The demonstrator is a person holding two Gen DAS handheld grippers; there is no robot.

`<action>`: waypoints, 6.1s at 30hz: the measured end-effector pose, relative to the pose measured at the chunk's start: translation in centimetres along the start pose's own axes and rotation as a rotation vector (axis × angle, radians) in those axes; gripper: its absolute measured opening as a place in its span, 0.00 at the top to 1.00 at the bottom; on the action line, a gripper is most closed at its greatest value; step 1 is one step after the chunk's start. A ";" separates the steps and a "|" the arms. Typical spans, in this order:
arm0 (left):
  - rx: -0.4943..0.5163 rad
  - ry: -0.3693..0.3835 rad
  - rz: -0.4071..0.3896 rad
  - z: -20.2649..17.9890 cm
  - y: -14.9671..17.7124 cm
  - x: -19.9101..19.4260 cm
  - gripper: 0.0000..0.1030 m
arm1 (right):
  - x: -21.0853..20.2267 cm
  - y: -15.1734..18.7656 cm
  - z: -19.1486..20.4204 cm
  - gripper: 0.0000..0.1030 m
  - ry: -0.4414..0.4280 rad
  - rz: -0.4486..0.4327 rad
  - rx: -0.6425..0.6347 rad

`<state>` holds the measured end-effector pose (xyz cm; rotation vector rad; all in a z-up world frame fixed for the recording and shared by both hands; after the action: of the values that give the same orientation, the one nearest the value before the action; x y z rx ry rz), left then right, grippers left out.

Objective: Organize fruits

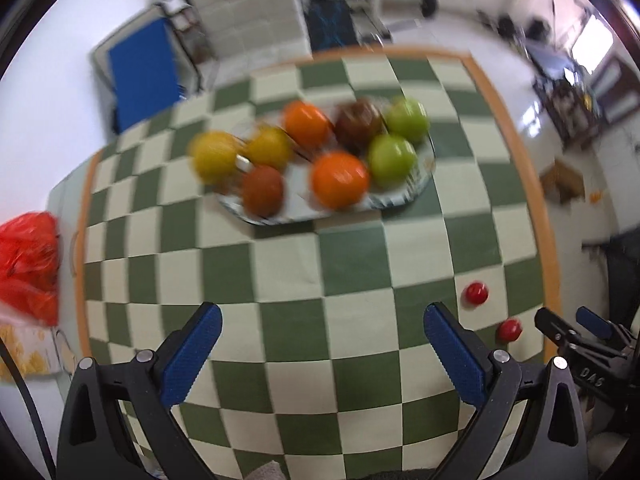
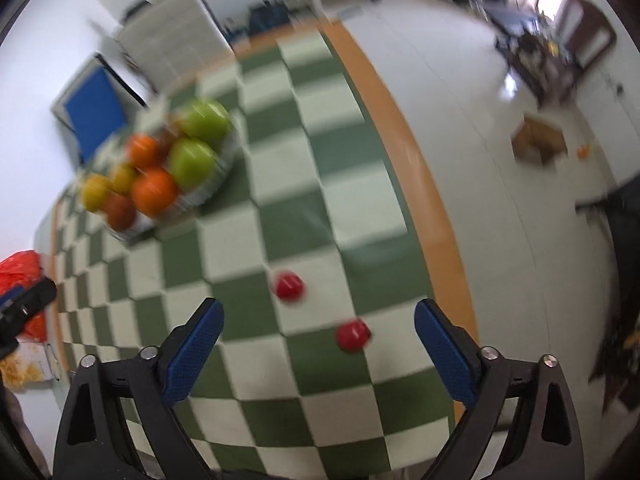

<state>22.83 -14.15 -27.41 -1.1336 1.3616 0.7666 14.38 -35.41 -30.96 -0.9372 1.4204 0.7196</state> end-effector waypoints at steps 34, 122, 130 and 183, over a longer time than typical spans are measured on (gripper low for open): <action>0.182 0.233 0.305 -10.6 -0.6 13.7 0.74 | 6.5 1.9 -4.7 0.67 -0.015 0.094 0.079; -0.139 -0.023 -0.313 5.0 1.9 -16.7 0.00 | -21.7 -0.9 9.1 0.04 -0.076 -0.468 -0.229; -0.110 0.008 -0.379 3.0 4.7 -22.1 0.00 | -28.4 2.6 7.1 0.04 -0.113 -0.539 -0.206; -0.157 -0.081 -0.359 6.5 -0.1 -15.7 0.00 | -20.8 -3.9 11.6 0.01 -0.030 -0.480 -0.234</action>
<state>23.42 -5.17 -13.00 -1.4085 1.0051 0.6553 22.29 -24.62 -10.85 -1.3833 1.0373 0.5380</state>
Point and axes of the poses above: each gripper's, at about its wrist camera, not at the fingertips, and x roughly the way its jaws point, z to its left, y to its underside, the point moved 3 cm from there along x, roughly the way its jaws point, and after that the axes turned 13 degrees about y, right-handed, at the moved point
